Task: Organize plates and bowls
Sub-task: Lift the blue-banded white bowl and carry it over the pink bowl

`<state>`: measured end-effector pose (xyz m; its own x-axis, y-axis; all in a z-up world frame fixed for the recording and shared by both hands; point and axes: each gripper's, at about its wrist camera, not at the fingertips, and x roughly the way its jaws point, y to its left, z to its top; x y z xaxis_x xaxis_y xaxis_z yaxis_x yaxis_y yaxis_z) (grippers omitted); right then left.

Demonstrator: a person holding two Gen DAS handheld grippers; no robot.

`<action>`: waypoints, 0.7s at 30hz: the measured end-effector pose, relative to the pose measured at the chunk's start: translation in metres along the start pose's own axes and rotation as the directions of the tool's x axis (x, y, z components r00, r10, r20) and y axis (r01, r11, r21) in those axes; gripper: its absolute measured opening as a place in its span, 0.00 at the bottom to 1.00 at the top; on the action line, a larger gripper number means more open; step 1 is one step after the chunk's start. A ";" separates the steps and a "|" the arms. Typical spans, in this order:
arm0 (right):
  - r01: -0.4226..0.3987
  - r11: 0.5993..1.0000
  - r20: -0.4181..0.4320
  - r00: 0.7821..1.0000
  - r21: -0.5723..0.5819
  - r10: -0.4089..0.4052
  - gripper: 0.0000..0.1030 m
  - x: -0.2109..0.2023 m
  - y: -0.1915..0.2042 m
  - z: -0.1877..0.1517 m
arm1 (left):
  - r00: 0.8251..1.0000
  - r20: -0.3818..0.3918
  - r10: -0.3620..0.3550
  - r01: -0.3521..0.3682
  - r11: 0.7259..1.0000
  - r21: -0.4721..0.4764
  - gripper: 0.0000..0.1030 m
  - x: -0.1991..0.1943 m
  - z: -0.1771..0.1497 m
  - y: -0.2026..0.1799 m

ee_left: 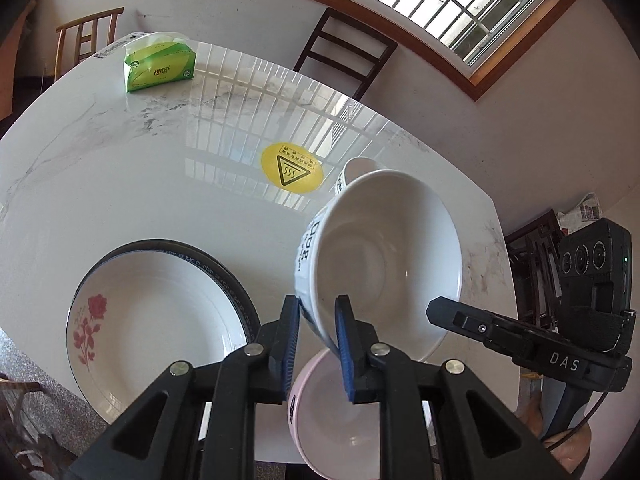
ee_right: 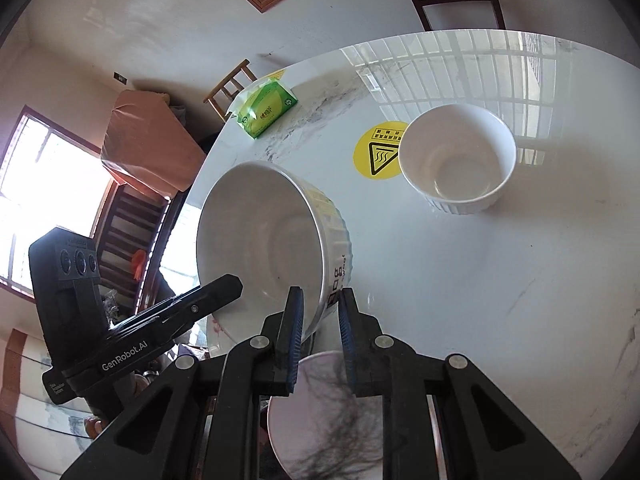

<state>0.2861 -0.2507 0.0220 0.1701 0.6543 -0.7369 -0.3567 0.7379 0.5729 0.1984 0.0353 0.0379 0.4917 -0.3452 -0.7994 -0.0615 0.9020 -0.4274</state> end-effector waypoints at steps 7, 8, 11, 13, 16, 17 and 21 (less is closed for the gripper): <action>-0.003 1.000 0.006 1.000 -0.001 0.003 0.18 -0.028 -0.004 -0.055 | 0.998 -0.054 0.008 -0.006 0.999 0.052 0.18 0.000 -0.046 -0.015; 0.001 1.000 0.000 1.000 0.002 -0.001 0.18 -0.028 -0.005 -0.062 | 0.998 -0.067 0.010 -0.006 0.998 0.055 0.18 0.003 -0.051 -0.015; 0.003 1.000 -0.020 1.000 0.023 -0.003 0.18 -0.027 -0.015 -0.083 | 0.994 -0.111 0.016 -0.010 0.998 0.056 0.18 0.014 -0.063 -0.014; 0.006 0.999 -0.032 0.999 0.035 -0.005 0.18 -0.026 -0.021 -0.094 | 0.991 -0.130 0.022 -0.015 0.998 0.060 0.18 0.020 -0.069 -0.014; 0.010 0.998 -0.038 0.999 0.054 -0.008 0.18 -0.023 -0.028 -0.103 | 0.989 -0.145 0.036 -0.026 0.997 0.070 0.18 0.027 -0.073 -0.016; 0.012 0.998 -0.040 0.999 0.057 -0.010 0.18 -0.021 -0.029 -0.104 | 0.988 -0.147 0.040 -0.030 0.997 0.075 0.18 0.028 -0.073 -0.016; 0.020 0.998 -0.050 0.999 0.066 -0.016 0.18 -0.017 -0.034 -0.109 | 0.987 -0.151 0.061 -0.047 0.994 0.095 0.18 0.034 -0.076 -0.018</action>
<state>0.1954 -0.3049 -0.0243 0.1297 0.6331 -0.7631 -0.2914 0.7600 0.5809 0.1502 -0.0129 -0.0139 0.3498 -0.3248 -0.8787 -0.0020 0.9377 -0.3475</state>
